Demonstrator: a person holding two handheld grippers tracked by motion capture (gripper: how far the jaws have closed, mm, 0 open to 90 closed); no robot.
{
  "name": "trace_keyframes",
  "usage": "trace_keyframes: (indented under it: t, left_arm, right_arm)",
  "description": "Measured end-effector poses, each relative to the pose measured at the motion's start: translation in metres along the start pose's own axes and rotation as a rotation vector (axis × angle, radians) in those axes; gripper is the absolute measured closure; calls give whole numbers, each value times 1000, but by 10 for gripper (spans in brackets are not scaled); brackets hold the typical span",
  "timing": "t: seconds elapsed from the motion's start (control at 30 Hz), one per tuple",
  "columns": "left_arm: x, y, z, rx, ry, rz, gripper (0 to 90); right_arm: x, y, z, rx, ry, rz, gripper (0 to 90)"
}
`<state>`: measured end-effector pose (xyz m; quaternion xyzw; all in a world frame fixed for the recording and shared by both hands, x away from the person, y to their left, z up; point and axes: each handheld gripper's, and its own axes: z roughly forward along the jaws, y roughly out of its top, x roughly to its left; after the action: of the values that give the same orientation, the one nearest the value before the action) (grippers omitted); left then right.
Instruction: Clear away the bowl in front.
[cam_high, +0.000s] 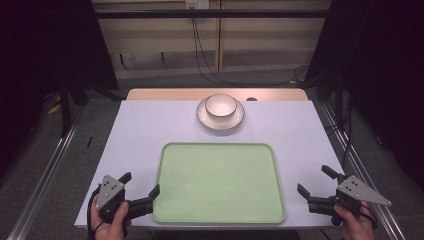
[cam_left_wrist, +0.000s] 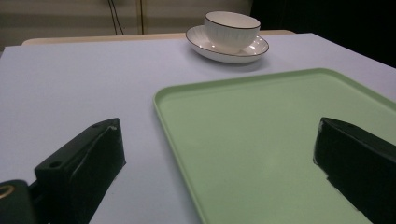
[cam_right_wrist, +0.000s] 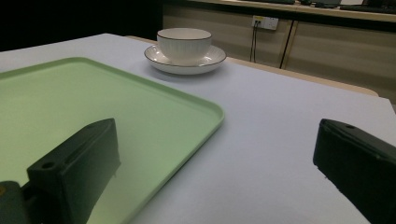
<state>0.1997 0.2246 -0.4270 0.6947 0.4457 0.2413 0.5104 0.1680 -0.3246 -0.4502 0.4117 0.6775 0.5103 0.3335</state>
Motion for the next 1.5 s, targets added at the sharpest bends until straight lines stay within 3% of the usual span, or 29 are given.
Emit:
trace_keyframes:
  t: [0.5, 0.57, 0.83, 0.97, 1.03, 1.17, 1.2, 1.27, 1.33, 1.37, 1.5]
  left_arm:
    - [-1, 0, 0, -10, -1, 4, 15]
    - [-2, 1, -2, -40, -3, 17, 9]
    - [-3, 4, 2, -39, -6, 5, 13]
    - [-7, 6, 12, -21, -50, 10, 27]
    - [-9, 7, 14, -18, -46, 21, 26]
    - [-16, 11, 23, -7, -83, 29, 27]
    - [-20, 14, 26, -5, -74, 66, 27]
    - [-20, 16, 28, -7, -85, 71, 26]
    - [-23, 18, 30, 3, -71, 123, 27]
    - [-23, 20, 33, 13, -98, 119, 27]
    - [-24, 23, 41, 22, -126, 98, 35]
  right_arm:
    - [2, 1, 0, 1, 22, 10, 1]
    - [3, 1, 0, -6, 20, 7, 0]
    - [3, 2, -1, -15, 28, 9, 0]
    - [3, 2, -1, -17, 31, 11, 0]
    - [3, 2, -1, -14, 37, 11, 0]
    - [2, 2, 0, -14, 43, 15, 0]
    - [2, 1, -1, -14, 45, 19, 0]
    - [1, 2, -1, -15, 46, 20, 0]
    - [1, 2, -1, -19, 42, 17, 0]
    - [2, 2, -1, -21, 48, 15, 0]
    - [3, 2, 0, -19, 56, 6, 0]
